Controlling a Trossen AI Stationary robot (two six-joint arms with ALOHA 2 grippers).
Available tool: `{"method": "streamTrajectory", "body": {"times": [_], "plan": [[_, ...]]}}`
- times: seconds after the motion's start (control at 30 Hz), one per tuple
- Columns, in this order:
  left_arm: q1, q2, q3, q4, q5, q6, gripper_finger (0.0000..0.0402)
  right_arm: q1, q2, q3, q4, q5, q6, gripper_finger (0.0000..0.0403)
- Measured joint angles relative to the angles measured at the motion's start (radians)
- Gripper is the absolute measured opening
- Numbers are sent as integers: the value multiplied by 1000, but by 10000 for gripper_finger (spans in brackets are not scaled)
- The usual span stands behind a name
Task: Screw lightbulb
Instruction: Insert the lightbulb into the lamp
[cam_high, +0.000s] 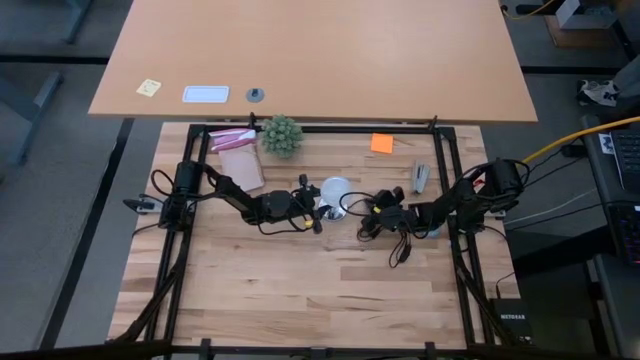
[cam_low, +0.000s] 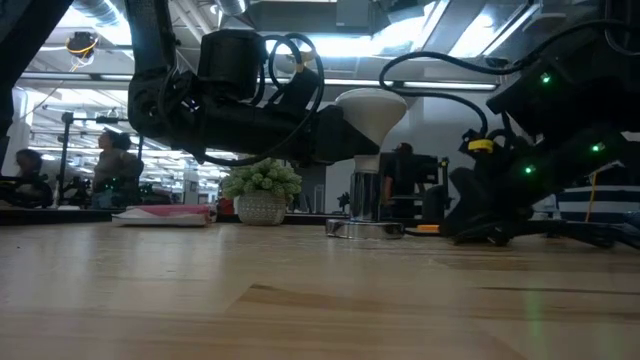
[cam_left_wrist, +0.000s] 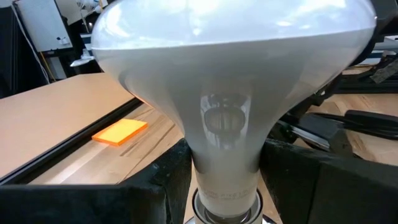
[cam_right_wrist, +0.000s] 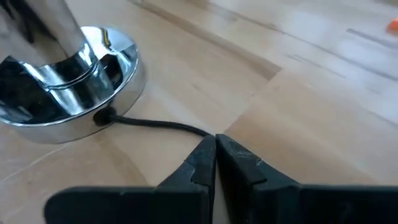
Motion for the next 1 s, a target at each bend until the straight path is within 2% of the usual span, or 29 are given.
{"method": "streamTrajectory", "body": {"times": [0.2,0.37,0.53,0.6,0.7,0.87,1.0], "plan": [[0,0,0,0,0,0,159,-3,0,0,4,76,0,24],[0,0,0,0,0,0,159,-54,0,0,13,86,0,24],[0,-1,0,0,0,0,159,-80,-3,0,176,63,-75,24],[0,-1,0,0,0,0,159,-77,-19,0,262,2,-154,24],[0,-1,0,0,1,0,159,-77,-70,0,298,-164,-219,24],[0,-1,0,-1,0,-35,159,-77,-154,0,149,-381,-159,24],[-3,-1,0,-2,10,-52,159,-69,-169,0,17,-495,-91,24]]}}
